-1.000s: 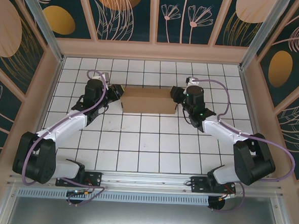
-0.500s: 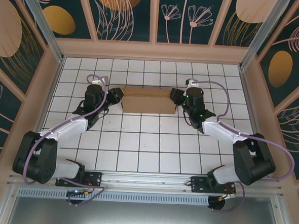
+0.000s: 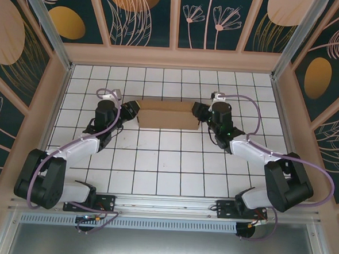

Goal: Fold the paper box

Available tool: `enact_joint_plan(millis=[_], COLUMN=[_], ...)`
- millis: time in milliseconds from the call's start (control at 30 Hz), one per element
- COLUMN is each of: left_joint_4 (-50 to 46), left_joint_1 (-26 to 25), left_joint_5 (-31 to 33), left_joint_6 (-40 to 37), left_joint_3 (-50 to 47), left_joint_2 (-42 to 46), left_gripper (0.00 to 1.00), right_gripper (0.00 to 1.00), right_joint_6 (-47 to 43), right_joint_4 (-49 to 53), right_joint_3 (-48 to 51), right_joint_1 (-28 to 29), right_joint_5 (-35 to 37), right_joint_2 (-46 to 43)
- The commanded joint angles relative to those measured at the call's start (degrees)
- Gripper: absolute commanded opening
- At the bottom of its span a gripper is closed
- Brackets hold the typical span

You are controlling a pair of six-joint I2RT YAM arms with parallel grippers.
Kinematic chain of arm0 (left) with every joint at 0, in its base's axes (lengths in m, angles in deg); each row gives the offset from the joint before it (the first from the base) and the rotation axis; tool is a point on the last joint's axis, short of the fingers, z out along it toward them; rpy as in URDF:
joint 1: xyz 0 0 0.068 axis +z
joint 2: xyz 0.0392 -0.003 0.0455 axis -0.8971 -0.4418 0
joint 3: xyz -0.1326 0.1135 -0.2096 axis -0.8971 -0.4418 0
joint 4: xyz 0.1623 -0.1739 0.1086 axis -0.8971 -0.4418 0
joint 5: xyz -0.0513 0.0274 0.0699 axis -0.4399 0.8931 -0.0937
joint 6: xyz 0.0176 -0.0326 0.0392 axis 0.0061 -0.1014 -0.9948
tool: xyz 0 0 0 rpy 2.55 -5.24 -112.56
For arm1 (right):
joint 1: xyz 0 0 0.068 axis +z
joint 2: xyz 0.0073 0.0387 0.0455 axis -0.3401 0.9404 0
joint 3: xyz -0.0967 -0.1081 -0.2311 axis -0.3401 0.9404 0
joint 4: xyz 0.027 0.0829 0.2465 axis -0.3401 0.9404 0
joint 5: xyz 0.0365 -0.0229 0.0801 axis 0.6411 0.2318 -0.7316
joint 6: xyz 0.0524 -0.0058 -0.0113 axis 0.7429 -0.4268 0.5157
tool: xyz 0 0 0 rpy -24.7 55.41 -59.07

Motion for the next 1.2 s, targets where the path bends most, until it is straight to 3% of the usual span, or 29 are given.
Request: enact_joint_plan(millis=[0,200,433,633,900,1167], left_joint_4=[-19.0,-26.05,-23.97,-20.03,-20.66,-21.66], left_joint_1=[-0.16,1.23,3.71,3.72,3.68,3.71], left_joint_5=[1.94,2.06,-3.12,-6.41,-3.13,-1.81], left_joint_6=[-2.99,-8.76,-9.43,-6.13,-6.69,-7.62], left_joint_3=[-0.34,7.52,6.31,2.11,-0.02,0.15], left_joint_2=[-2.69,-1.15,0.2,-4.2,-7.65,-7.43], left_gripper=[0.36,0.51,0.59,0.55,0.44,0.37], right_gripper=[0.55,0.55,0.55,0.57,0.67,0.68], right_joint_6=[0.34,-0.27,-0.45,-1.11,3.0,2.77], right_joint_4=[5.58,6.43,6.47,6.24,8.34,10.5], right_joint_3=[1.82,-1.01,-1.15,-0.8,-7.41,-11.37], right_joint_1=[0.7,0.69,0.69,0.36,-5.87,-7.24], right_joint_5=[-2.31,-2.26,-2.36,-3.73,-20.79,-24.77], right_joint_2=[0.52,0.76,1.11,1.66,0.43,-0.07])
